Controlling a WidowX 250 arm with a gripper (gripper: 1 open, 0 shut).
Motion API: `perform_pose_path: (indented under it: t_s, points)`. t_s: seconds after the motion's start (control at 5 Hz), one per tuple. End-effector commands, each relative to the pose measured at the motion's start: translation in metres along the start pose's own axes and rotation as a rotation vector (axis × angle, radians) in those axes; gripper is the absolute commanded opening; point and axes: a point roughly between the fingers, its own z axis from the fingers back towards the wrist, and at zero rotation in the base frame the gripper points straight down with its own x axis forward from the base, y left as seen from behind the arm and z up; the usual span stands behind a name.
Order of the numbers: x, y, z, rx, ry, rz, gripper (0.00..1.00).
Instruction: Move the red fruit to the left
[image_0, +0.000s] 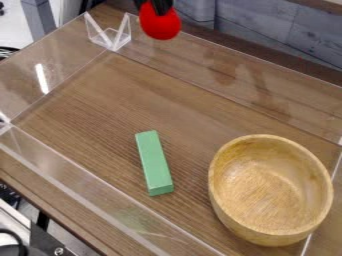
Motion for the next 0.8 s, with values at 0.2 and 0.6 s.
perform_pose_path:
  t_s: [0.2,0.6]
  points:
    - [0.012,0.002,0.026,0.018,-0.035,-0.020,0.00]
    - [0.022,0.014,0.027,0.021,-0.023,-0.011,1.00]
